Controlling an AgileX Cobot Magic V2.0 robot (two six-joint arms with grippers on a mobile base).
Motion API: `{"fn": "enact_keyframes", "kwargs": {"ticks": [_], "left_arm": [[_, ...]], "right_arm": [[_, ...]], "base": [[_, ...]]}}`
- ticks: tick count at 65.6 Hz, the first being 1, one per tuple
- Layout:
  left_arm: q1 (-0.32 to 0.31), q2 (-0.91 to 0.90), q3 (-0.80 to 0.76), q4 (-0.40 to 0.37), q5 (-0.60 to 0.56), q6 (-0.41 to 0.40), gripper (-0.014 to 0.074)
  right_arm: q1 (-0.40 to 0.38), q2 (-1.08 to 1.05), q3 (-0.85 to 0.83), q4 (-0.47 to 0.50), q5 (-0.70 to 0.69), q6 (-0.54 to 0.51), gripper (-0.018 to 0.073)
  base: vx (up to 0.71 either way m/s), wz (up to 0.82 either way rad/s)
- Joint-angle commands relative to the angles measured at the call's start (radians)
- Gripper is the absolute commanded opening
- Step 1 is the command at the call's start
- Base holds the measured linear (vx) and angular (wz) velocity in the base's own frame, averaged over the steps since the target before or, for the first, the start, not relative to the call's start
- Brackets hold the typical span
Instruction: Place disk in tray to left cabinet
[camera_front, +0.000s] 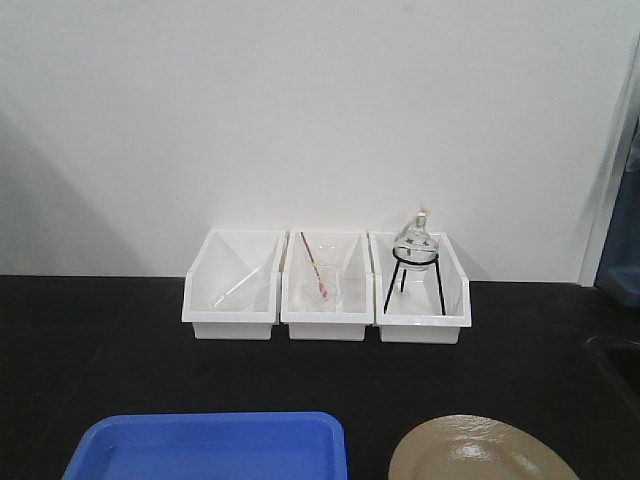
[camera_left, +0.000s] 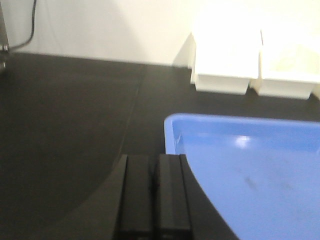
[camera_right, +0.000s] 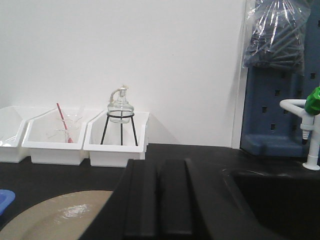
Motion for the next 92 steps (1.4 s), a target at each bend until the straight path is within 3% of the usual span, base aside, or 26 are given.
{"fn": "enact_keyframes", "kwargs": {"ticks": [1,15,27,35,41,54,73,92], "left_arm": [[-0.005,0.005,0.019,-0.005,-0.185,-0.003,-0.0006],[-0.005,0.005,0.019,-0.005,-0.439,-0.003,-0.0006],[-0.005,0.005,0.001,-0.003,-0.522,-0.003,-0.0006],[-0.005,0.011,-0.075,0.006,-0.463,0.013,-0.0006],[-0.005,0.047,-0.173,0.05,-0.344,0.035,-0.0006],[-0.005,0.192,-0.334,0.078,-0.12,0.035,-0.0006],[-0.005,0.398,-0.351,0.078,-0.149,0.034,0.0028],[-0.005,0.483,-0.35,0.078,-0.141,0.034,0.0277]], "right_arm": [[-0.005,0.0,0.021,-0.008,-0.087,-0.007,-0.0006],[-0.005,0.0,0.02,-0.003,-0.118,-0.002,-0.0006],[-0.005,0.0,-0.042,-0.003,-0.047,0.015,-0.0005],[-0.005,0.031,-0.166,-0.003,0.132,0.031,-0.0002],[-0.005,0.085,-0.248,-0.003,0.236,0.031,-0.0002],[-0.005,0.251,-0.355,-0.012,0.284,0.031,0.0001],[-0.006,0.475,-0.356,-0.016,0.263,0.031,0.0057],[-0.006,0.617,-0.356,-0.008,0.248,0.032,0.0303]], "base": [[0.0,0.0],[0.0,0.0],[0.0,0.0],[0.0,0.0],[0.0,0.0],[0.0,0.0],[0.0,0.0],[0.0,0.0]]}}
